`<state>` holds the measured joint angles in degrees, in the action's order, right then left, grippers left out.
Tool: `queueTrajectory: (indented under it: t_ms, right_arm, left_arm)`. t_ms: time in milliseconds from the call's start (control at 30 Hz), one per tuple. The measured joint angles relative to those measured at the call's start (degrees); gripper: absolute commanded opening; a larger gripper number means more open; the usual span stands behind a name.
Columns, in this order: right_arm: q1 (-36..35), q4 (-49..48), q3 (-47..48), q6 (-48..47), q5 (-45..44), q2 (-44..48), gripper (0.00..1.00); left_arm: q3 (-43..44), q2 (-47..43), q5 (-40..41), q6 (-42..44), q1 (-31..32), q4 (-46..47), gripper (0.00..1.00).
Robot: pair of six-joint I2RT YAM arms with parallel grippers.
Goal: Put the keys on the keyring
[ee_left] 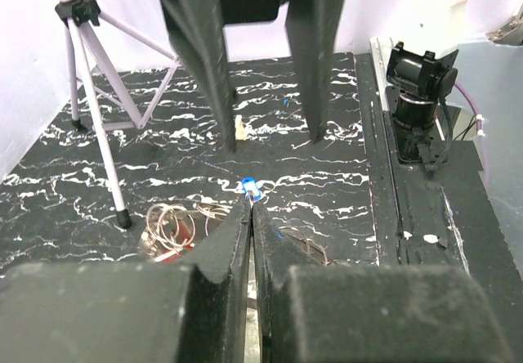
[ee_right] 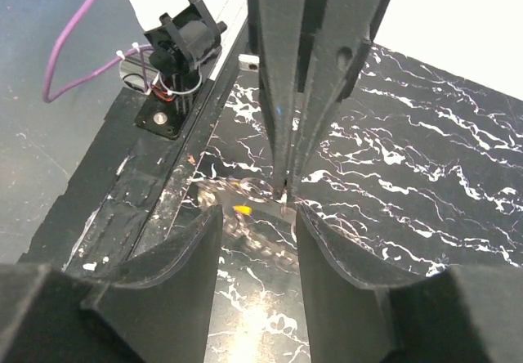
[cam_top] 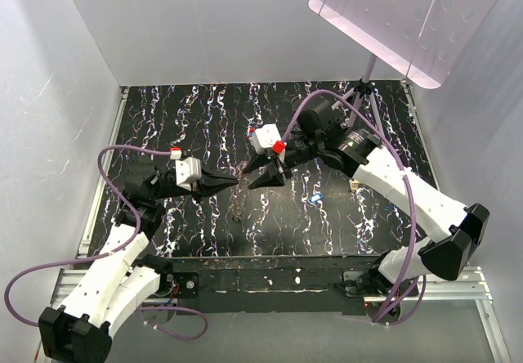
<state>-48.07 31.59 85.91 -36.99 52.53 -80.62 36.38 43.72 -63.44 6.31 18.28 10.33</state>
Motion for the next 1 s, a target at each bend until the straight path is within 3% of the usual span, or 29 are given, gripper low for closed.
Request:
queueTrajectory:
  t_ms: [167,467,1000]
  right_arm:
    - [-0.07,-3.65,-1.31,2.10,-1.86,-1.53,0.46]
    - [-0.39,-6.38,-2.14,4.04,-2.97,-2.69,0.32]
    - [-1.11,-9.20,-3.32,5.09,-2.73,-2.25,0.30]
  left_arm:
    - [-1.40,-0.04,-0.70,-4.15,0.00,8.00,0.00]
    - [-2.12,-1.07,-0.96,-7.89,0.00,14.16,0.00]
    - [-2.27,-1.07,0.68,-8.55,-0.17,14.60,0.00]
